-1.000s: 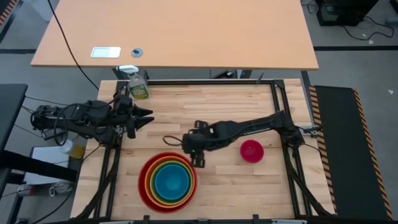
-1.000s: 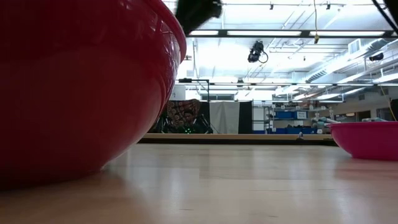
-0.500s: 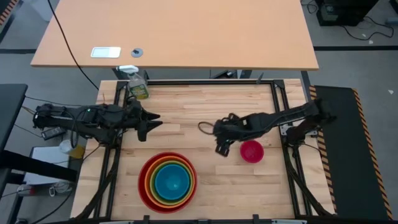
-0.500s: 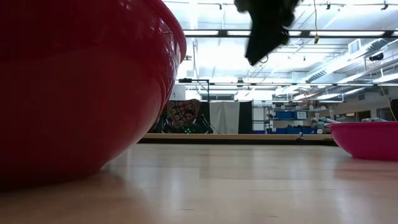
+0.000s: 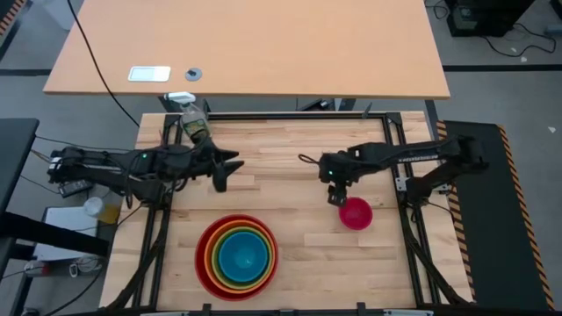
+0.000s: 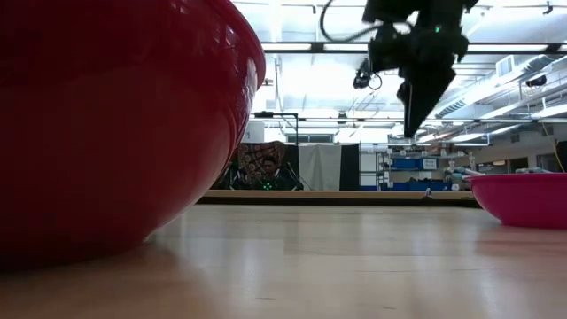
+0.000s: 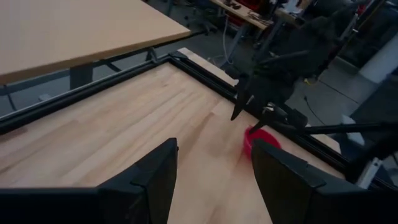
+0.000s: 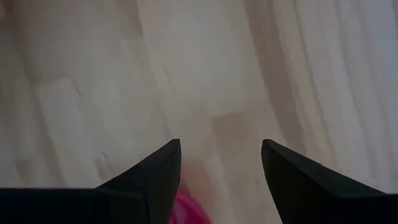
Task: Nest bowls inside each other
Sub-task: Stack the pink bowl on top of the blue bowl
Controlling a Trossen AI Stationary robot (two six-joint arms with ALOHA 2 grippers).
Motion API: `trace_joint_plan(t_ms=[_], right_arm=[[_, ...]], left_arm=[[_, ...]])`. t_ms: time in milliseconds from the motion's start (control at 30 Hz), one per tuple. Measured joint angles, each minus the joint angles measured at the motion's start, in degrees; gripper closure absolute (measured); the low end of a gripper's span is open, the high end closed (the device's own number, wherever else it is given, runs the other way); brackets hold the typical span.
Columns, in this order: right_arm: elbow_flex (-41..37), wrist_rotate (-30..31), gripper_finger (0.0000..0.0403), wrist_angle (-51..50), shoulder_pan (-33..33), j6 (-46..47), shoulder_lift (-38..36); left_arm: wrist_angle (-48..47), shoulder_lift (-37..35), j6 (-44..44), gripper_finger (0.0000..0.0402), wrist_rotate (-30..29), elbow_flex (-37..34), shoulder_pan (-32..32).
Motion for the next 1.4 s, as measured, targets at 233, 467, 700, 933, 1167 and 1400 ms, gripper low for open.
trace_joint_plan(t_ms=[233, 467, 700, 933, 1167, 1400], right_arm=[[0.0, -5.1, 0.0174, -3.5, -4.1, -11.9, 2.9], [0.0, -6.7, 0.0174, -8.6, -3.4, -18.7, 2.7], [-0.3, -11.2, 0.0174, -11.5, 0.1, -20.8, 3.1], [-8.3, -7.8, 0.0180, -6.8, 4.2, -20.6, 3.2], [-12.7, -5.0, 0.0203, -2.3, 5.3, -17.9, 3.1], [-16.0, -3.7, 0.0229, 4.9, 5.8, -15.4, 3.1]], left_arm=[[0.0, -0.1, -1.1, 0.0194, 0.0, 0.0, 3.1], [-0.8, -0.2, -1.2, 0.0194, 0.8, 0.0, 4.2], [-1.1, -0.2, -0.3, 0.0194, 1.0, 0.0, 4.2], [-1.8, -0.2, 0.2, 0.0194, 1.1, 0.0, 4.2], [-1.8, -0.2, 0.2, 0.0194, 1.1, 0.0, 4.2], [-1.8, -0.2, -0.2, 0.0194, 1.1, 0.0, 4.2]])
